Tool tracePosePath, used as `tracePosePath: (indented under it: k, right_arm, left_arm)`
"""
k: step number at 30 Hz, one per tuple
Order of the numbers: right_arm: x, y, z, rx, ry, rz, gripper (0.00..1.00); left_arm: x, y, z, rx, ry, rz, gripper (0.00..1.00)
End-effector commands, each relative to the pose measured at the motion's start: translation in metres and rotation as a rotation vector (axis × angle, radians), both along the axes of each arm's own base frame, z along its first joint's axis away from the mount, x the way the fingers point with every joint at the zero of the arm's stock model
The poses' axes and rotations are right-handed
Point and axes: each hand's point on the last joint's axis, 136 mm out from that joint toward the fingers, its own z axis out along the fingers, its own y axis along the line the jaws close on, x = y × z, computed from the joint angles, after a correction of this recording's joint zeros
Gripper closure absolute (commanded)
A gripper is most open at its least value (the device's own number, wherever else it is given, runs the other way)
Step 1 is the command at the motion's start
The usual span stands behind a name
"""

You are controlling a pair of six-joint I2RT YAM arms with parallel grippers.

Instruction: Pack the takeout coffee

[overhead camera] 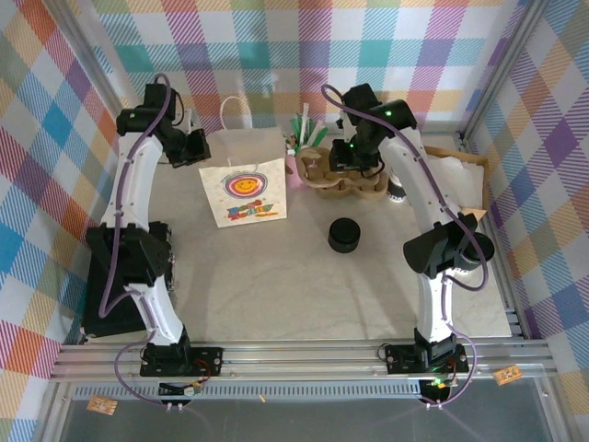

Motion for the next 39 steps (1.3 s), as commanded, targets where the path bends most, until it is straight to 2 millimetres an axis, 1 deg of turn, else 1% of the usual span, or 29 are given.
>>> tracePosePath:
  k: [1,7,10,13,14,15,17,18,19,20,22,24,25,26,27,29,32,34,37,39]
  right_arm:
    - [-0.018,0.0,0.021,0.032,-0.025,0.03,0.65]
    - [-0.027,-0.001,0.025,0.053,-0.015,0.033,0.65]
    - [-0.028,0.001,0.029,0.07,-0.019,0.035,0.65]
    - [-0.028,0.003,0.031,0.083,-0.019,0.029,0.65]
    - [-0.027,0.005,0.031,0.088,-0.017,0.029,0.65]
    - [-0.027,0.006,0.031,0.091,-0.013,0.03,0.65]
    - [-0.026,0.007,0.03,0.093,-0.011,0.031,0.65]
    - [-0.026,0.007,0.03,0.094,-0.013,0.03,0.65]
    - [-0.026,0.007,0.03,0.091,-0.016,0.032,0.65]
    - [-0.026,0.007,0.031,0.089,-0.019,0.033,0.65]
    - [-0.026,0.006,0.035,0.092,-0.025,0.033,0.65]
    - [-0.029,0.006,0.037,0.097,-0.024,0.036,0.65]
    - [-0.03,0.006,0.038,0.097,-0.023,0.035,0.65]
    - [-0.031,0.005,0.038,0.096,-0.023,0.035,0.65]
    - [-0.032,0.005,0.039,0.094,-0.024,0.034,0.65]
    - [-0.033,0.004,0.04,0.094,-0.031,0.034,0.65]
    - [-0.036,0.005,0.044,0.113,-0.036,0.032,0.65]
    - [-0.038,0.006,0.045,0.115,-0.036,0.032,0.65]
    - [-0.041,0.004,0.046,0.108,-0.031,0.033,0.65]
    - [-0.044,0.002,0.046,0.1,-0.03,0.033,0.64]
  left_arm:
    - [-0.023,0.002,0.022,-0.052,-0.065,0.078,1.0]
    - [-0.074,-0.005,0.017,-0.104,-0.082,0.135,1.0]
    - [-0.098,-0.011,0.018,-0.152,-0.098,0.146,1.0]
    - [-0.117,-0.017,0.018,-0.204,-0.112,0.152,1.0]
    - [-0.122,-0.017,0.018,-0.21,-0.117,0.152,0.97]
    - [-0.127,-0.017,0.018,-0.211,-0.123,0.153,0.89]
    - [-0.136,-0.013,0.018,-0.187,-0.125,0.154,0.63]
    - [-0.14,-0.01,0.02,-0.158,-0.125,0.149,0.54]
    - [-0.145,-0.006,0.024,-0.122,-0.125,0.138,0.51]
    - [-0.148,-0.002,0.03,-0.078,-0.129,0.122,0.49]
    - [-0.155,0.013,0.049,0.046,-0.149,0.098,0.5]
    - [-0.157,0.015,0.074,0.109,-0.197,0.024,0.51]
    - [-0.155,0.012,0.089,0.118,-0.232,-0.018,0.51]
    - [-0.152,0.008,0.099,0.122,-0.259,-0.057,0.52]
    - [-0.147,0.003,0.108,0.12,-0.284,-0.102,0.5]
    - [-0.135,-0.006,0.114,0.123,-0.304,-0.179,0.48]
    - [-0.115,-0.024,0.106,0.165,-0.289,-0.301,0.46]
    - [-0.104,-0.035,0.095,0.235,-0.281,-0.379,0.45]
    - [-0.098,-0.057,0.081,0.305,-0.294,-0.529,0.44]
    - [-0.095,-0.068,0.075,0.33,-0.305,-0.601,0.44]
